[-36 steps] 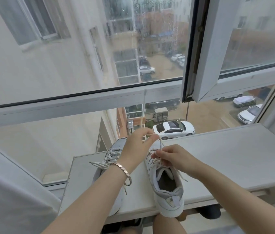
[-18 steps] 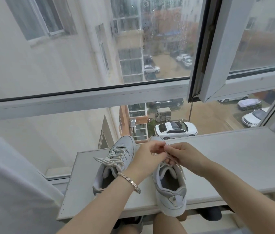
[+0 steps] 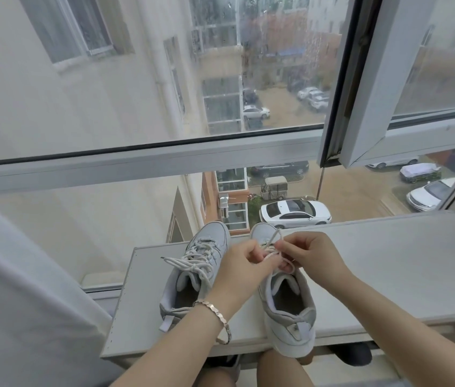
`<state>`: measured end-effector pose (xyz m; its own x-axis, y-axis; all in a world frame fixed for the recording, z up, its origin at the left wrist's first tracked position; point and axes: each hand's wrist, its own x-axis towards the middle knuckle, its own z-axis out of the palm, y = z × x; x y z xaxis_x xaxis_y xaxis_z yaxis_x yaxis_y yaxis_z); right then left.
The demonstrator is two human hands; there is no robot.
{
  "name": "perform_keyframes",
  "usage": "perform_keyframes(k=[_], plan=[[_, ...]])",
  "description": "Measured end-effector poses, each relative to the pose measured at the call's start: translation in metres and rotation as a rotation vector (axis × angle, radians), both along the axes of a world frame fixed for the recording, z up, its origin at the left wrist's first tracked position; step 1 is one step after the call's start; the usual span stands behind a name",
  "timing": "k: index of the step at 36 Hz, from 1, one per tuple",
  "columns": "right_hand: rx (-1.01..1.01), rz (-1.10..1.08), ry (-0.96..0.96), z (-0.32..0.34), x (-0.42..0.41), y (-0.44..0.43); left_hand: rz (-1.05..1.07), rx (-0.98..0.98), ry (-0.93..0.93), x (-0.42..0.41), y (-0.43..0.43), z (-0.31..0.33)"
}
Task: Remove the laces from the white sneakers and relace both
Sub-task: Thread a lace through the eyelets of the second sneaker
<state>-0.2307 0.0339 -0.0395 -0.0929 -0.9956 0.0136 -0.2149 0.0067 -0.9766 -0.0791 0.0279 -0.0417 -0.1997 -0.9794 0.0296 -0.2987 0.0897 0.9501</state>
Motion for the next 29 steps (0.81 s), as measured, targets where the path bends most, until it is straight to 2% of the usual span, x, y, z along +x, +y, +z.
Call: perform_keyframes(k=[3,6,10,18,24,29], plan=[[-0.031,-0.004,0.005,-0.002,0.0002,0.0002,0.062,-0.024,0.027,-0.002,-0.0014,-0.0005],[-0.019,-0.006,-0.011,-0.0027,-0.0031,0.0012,0.019,0.026,0.104,-0.005,-0.0021,0.0032],[0.005,-0.004,-0.03,0.0006,-0.0043,0.0032,-0.099,-0.014,0.044,-0.005,-0.0013,0.004],[0.031,0.004,-0.022,0.0068,-0.004,0.0065,-0.113,-0.114,-0.054,-0.0102,0.002,0.0063],[0.001,-0.01,0.037,0.0042,-0.004,0.0052,-0.151,0.082,0.014,-0.0082,-0.0061,0.0064],[-0.003,-0.088,0.059,-0.0002,-0.0021,0.0024,-0.146,0.089,0.021,-0.0074,-0.0053,0.0059]])
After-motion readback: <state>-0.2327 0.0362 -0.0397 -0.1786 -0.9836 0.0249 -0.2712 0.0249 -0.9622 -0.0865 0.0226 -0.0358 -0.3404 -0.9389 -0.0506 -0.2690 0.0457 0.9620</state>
